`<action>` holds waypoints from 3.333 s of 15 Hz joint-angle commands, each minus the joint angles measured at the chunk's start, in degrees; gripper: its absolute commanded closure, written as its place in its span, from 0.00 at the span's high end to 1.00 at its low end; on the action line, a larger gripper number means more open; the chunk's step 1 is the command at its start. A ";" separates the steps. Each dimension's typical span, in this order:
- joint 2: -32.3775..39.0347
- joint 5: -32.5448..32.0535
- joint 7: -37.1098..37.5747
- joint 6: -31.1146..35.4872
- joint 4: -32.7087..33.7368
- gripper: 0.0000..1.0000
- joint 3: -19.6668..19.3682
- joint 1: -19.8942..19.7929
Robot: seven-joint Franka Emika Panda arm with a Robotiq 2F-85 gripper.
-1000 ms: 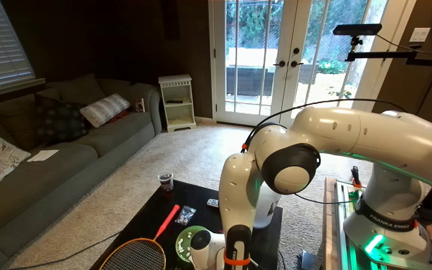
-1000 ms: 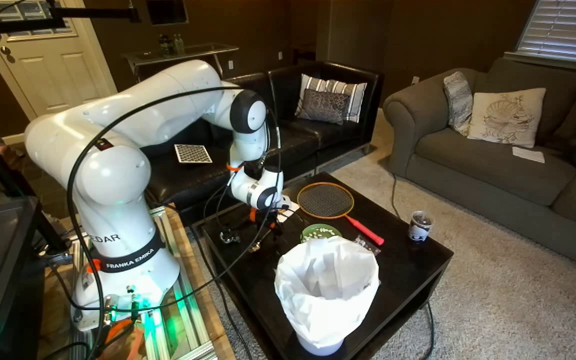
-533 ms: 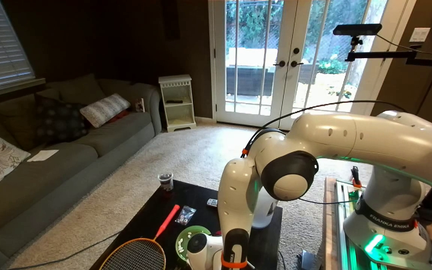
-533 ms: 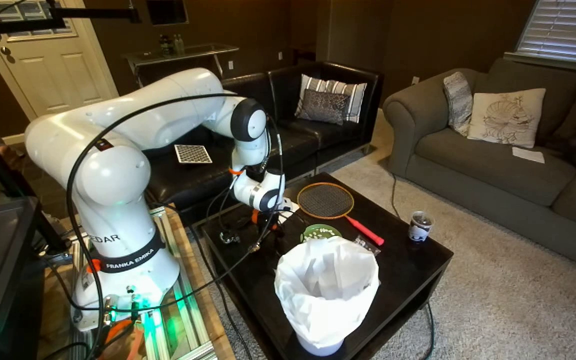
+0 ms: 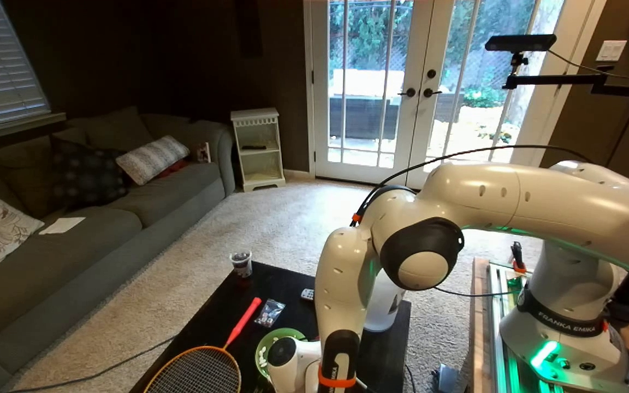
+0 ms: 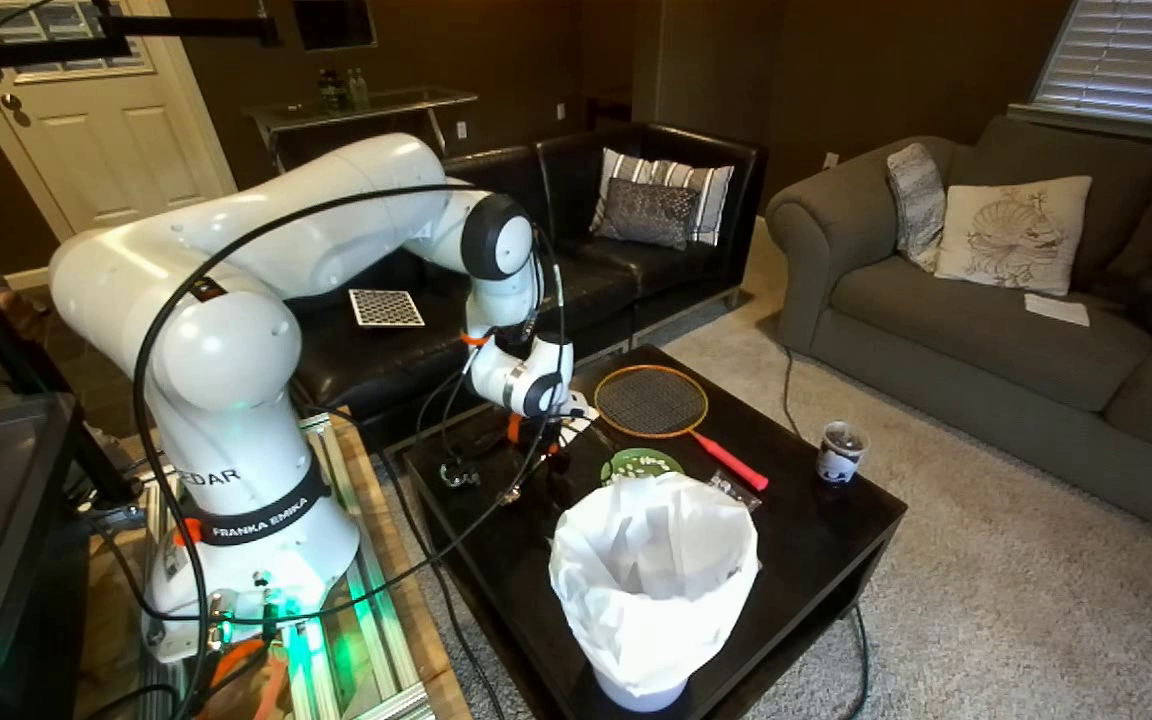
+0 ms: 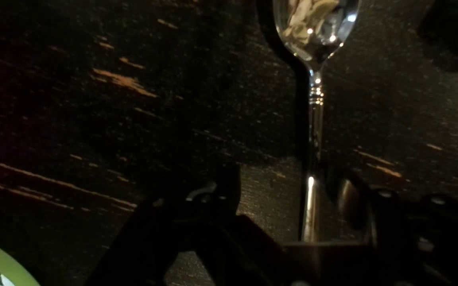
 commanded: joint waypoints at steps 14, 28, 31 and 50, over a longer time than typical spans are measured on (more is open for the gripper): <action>-0.70 -1.54 1.49 -3.72 1.05 0.03 -0.69 1.06; -5.76 -6.57 1.60 -8.27 2.00 0.03 -5.32 5.61; -5.25 -7.40 1.08 -9.91 3.34 0.03 -4.95 4.74; 2.12 -8.42 -0.21 -13.01 12.45 0.03 -1.83 1.72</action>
